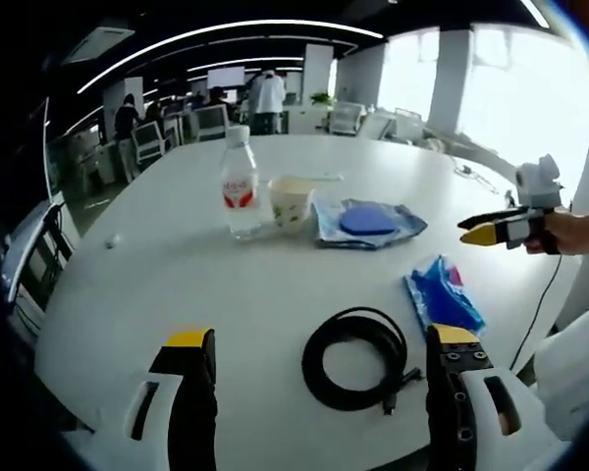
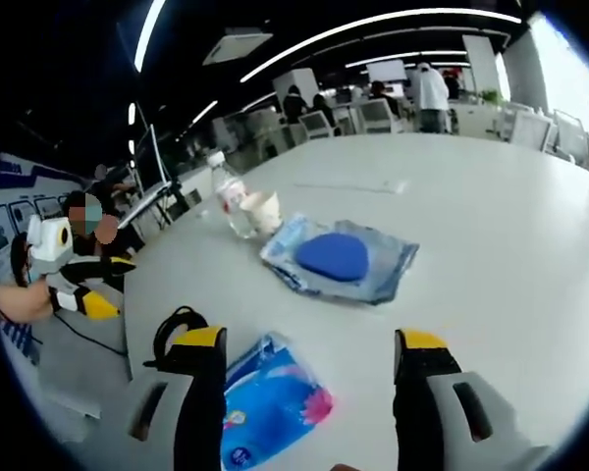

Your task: Arrange the tabletop items into an orderly group along one side of the table until the central work area is clear of visible clutter.

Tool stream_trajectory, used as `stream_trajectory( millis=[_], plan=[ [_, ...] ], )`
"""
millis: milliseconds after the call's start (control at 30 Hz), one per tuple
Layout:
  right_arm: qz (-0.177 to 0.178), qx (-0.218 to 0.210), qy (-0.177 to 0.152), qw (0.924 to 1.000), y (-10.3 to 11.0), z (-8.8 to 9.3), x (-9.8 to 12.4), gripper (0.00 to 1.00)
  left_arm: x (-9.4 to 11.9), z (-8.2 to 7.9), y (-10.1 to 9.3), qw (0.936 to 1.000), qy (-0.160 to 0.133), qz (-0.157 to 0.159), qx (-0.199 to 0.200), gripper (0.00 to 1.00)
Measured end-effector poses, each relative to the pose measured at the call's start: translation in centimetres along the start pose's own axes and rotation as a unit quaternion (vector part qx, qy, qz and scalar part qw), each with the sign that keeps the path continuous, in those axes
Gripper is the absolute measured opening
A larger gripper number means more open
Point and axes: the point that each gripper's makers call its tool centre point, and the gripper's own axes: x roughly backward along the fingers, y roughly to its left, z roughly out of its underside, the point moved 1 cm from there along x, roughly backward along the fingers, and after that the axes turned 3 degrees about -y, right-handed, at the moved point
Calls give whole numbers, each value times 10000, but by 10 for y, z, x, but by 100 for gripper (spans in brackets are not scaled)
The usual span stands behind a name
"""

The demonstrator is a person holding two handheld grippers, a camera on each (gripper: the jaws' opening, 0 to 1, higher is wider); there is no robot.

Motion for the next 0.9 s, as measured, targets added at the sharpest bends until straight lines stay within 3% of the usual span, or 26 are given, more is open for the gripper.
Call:
stream_trajectory(
  millis=[300, 900],
  plan=[
    [-308, 93, 149, 9994, 4, 4, -4, 65, 0, 5, -12, 9999, 8, -44, 135, 85],
    [-960, 246, 440, 9941, 11, 17, -9, 60, 4, 24, -56, 9988, 73, -107, 467, 85]
  ],
)
